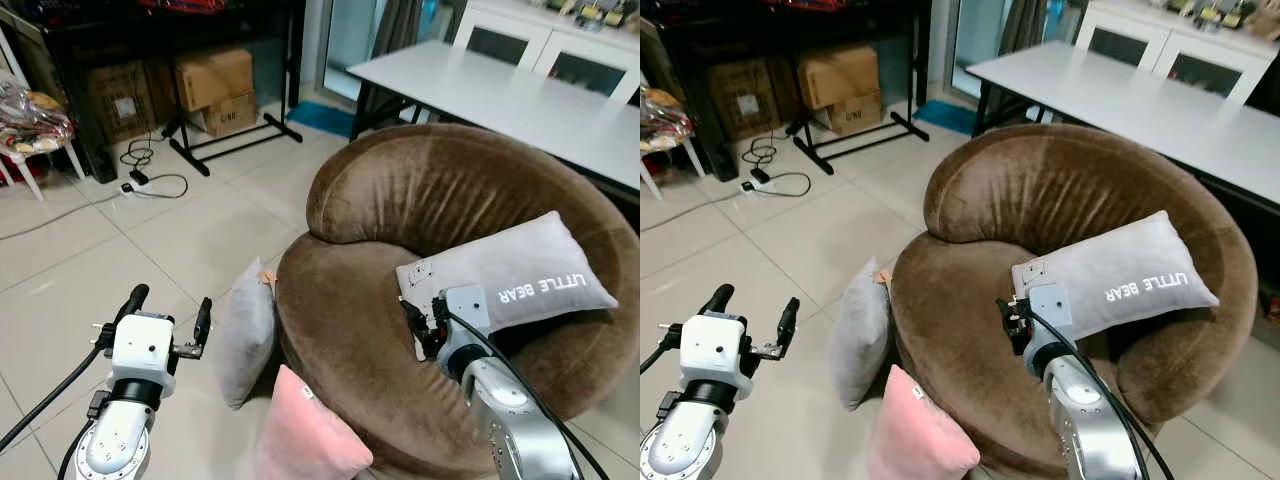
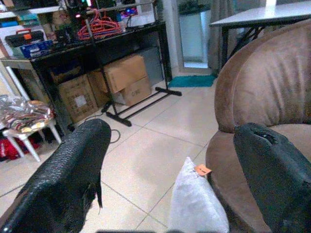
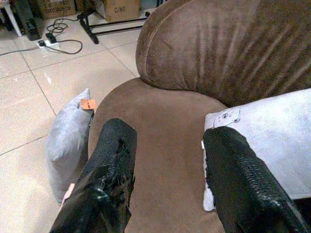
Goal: Move the pillow to the sofa from floor
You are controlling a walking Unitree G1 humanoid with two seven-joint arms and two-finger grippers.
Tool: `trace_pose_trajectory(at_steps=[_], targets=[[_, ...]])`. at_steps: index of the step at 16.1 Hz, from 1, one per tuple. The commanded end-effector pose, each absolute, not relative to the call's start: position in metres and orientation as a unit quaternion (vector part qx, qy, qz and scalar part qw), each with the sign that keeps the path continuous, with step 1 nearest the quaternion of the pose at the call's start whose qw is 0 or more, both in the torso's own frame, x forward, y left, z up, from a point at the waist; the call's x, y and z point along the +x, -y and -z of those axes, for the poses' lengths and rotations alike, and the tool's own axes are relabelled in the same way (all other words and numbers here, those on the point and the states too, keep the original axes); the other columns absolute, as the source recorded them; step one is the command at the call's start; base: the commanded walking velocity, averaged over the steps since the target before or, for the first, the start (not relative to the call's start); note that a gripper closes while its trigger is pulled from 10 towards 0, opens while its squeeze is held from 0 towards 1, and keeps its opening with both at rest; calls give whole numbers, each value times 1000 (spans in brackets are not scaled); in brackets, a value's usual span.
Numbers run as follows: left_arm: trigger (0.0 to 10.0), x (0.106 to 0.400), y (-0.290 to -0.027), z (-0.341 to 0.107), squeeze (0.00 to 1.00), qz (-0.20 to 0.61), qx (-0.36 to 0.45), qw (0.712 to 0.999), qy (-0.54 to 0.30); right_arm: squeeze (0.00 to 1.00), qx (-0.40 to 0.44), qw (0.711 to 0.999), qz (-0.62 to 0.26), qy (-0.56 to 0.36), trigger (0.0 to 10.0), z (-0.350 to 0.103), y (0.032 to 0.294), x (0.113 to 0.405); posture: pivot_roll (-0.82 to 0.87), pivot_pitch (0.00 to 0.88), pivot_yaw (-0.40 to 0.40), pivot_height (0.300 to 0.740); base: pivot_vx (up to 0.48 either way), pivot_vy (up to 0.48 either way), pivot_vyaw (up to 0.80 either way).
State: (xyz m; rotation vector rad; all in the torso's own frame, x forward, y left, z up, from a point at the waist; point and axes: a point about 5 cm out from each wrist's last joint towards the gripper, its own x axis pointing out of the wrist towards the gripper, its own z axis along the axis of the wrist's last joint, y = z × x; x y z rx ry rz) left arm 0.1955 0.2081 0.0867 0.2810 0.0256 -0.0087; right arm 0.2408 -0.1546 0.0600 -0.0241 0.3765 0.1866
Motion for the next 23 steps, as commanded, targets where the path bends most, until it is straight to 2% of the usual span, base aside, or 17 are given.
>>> trace_pose_trajectory(at_steps=[1, 12, 20, 21, 23], targets=[[10000, 199, -204, -91, 0, 10, 142, 990, 0, 0, -13, 980, -83, -178, 10000, -64, 161, 242, 17, 2, -82, 705, 0, 0, 0], [10000, 200, -207, -93, 0, 2, 142, 990, 10, 0, -9, 982, -86, -170, 10000, -64, 159, 243, 22, 0, -84, 605, 0, 0, 0], [10000, 202, -208, -94, 0, -8, 142, 990, 11, 0, -8, 982, -80, -169, 10000, -64, 160, 243, 20, 0, -88, 600, 0, 0, 0], [10000, 202, -207, -94, 0, -6, 140, 990, 13, 1000, -3, 983, -78, -169, 10000, -64, 160, 243, 21, 0, -87, 600, 251, 0, 0], [10000, 202, -208, -95, 0, 0, 138, 990, 17, 1000, 11, 983, -81, -164, 10000, -64, 158, 242, 22, 2, -82, 600, 324, 0, 0]])
